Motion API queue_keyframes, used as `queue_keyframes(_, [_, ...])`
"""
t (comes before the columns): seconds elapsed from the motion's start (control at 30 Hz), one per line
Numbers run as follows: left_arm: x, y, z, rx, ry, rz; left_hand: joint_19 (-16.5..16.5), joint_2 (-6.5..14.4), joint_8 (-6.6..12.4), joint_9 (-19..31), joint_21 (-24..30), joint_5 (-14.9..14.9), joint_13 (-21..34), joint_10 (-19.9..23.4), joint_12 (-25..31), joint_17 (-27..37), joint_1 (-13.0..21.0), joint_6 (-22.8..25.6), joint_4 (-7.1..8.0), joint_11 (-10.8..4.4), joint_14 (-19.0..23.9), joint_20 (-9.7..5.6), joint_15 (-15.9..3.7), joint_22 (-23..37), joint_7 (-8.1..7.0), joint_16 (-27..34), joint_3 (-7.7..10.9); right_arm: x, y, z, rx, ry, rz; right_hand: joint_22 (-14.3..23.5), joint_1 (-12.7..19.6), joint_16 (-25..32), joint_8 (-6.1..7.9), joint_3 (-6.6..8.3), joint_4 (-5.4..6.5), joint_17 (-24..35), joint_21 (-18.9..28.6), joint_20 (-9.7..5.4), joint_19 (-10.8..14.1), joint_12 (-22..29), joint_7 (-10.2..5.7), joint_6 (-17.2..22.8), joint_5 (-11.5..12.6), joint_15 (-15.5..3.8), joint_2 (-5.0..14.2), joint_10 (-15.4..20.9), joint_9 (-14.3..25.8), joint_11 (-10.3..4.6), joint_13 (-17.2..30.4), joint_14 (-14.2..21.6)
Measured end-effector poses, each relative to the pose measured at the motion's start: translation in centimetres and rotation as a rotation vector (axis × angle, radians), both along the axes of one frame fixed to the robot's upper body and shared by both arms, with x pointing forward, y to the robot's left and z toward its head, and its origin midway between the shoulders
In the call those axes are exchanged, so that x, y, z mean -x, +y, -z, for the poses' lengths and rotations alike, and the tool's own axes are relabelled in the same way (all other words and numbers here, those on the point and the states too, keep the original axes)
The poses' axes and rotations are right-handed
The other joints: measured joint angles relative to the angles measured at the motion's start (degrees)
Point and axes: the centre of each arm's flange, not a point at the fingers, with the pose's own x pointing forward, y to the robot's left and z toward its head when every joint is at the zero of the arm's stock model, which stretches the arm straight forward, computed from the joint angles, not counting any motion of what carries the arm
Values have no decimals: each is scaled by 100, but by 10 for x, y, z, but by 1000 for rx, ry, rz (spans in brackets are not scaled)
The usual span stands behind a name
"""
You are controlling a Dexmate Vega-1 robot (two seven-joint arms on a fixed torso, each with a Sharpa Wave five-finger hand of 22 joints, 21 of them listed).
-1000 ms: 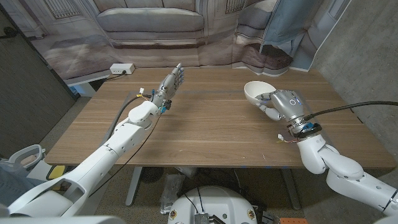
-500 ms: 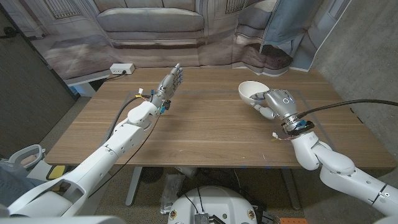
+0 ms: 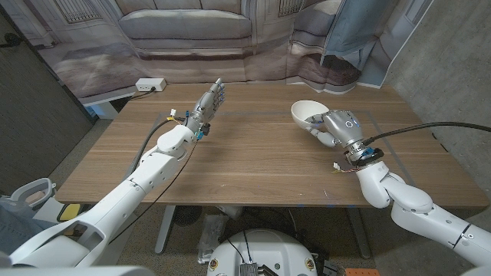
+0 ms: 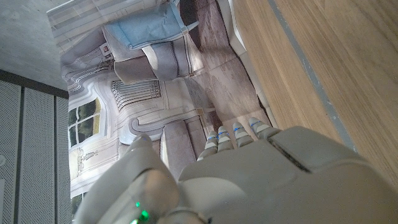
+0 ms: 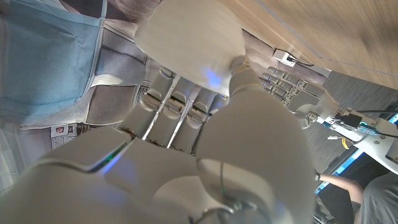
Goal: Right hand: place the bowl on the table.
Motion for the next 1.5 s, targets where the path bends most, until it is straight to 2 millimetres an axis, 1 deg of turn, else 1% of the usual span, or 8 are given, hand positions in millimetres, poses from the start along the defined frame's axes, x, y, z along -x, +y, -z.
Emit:
queue_keyframes(0.07, [0, 0, 0, 1, 1, -2, 0, 0, 0, 0, 0, 0, 0, 0, 0, 0, 0, 0, 0, 0, 0, 0, 0, 0, 0, 0, 0, -1, 1, 0, 1, -1, -1, 0, 0, 0, -1, -23, 21, 0, 0, 0, 0, 0, 0, 0, 0, 0, 0, 0, 0, 0, 1, 0])
queue_keyframes(0.4, [2, -2, 1, 2, 4, -4, 0, 0, 0, 0, 0, 0, 0, 0, 0, 0, 0, 0, 0, 0, 0, 0, 0, 0, 0, 0, 0, -5, 6, 5, 15, -4, -10, 32, 14, 0, -21, -23, 21, 0, 45, -21, -21, -1, -9, 9, -1, -31, -14, -2, 32, 1, 2, 31])
queue_keyframes(0.67, [2, -4, 2, -1, 7, -3, 0, 0, 0, 0, 0, 0, 0, 0, 0, 0, 0, 0, -19, 0, 0, 0, 0, 0, 0, 0, -19, -8, 8, 8, 26, -10, -13, 31, 14, 0, -22, -23, 21, 0, 80, -2, -40, -21, -9, 9, -10, -21, -14, -2, 32, 2, 2, 41])
queue_keyframes(0.83, [2, -5, 2, -2, 8, -3, 0, 0, 0, 0, 0, 0, 0, 0, 0, 0, 0, 0, -19, 0, 0, 0, 0, 0, 0, 0, -18, -10, 8, 11, 31, -13, -12, 31, 14, 0, -28, -31, 14, 0, 89, 20, -62, -21, -9, 9, 8, -21, -14, -3, 32, 3, 2, 41])
queue_keyframes(0.9, [2, -5, 2, -2, 8, -3, 0, 0, 0, 0, 0, 0, 0, 0, 0, 0, 0, 0, -18, 0, 0, 0, 0, 0, 0, 0, -18, -10, 8, 11, 31, -14, -11, 31, 14, 0, -38, -55, 38, 20, 101, 20, -62, -22, -9, 9, 9, -21, -14, -3, 31, 3, 13, 41])
queue_keyframes(1.3, [3, -5, 2, -5, 8, -1, 0, 23, 0, 0, 0, 0, 0, 0, 0, 0, 23, 0, -18, 0, 0, 0, 0, 0, 0, 0, -18, -16, 8, 19, 34, -17, -9, 30, 14, 0, -44, -55, 38, 28, 166, 20, -62, -22, 12, 31, 8, -42, -14, -11, 28, 10, 30, 62])
queue_keyframes(1.4, [3, -6, 2, -5, 5, 2, 0, 23, 0, 0, 0, 0, 0, 0, 0, 0, 23, 0, 7, 0, 0, 0, 0, 0, 0, 0, -43, -17, 9, 21, 36, -19, -8, 30, 15, 0, -50, -55, 37, 28, 189, 20, -61, -22, 12, 31, 6, -63, -14, 1, 27, -2, 30, 82])
queue_keyframes(1.5, [3, -5, 3, -1, 3, 4, 0, 23, 0, 0, 0, 1, 0, 0, 0, 0, 23, 0, -8, 0, 0, 0, 0, 0, 0, 0, -58, -19, 9, 23, 36, -17, -7, 29, 15, 0, -63, -63, 30, 16, 201, 20, -61, -45, -18, 60, 5, -62, -14, 11, 26, -12, 29, 82])
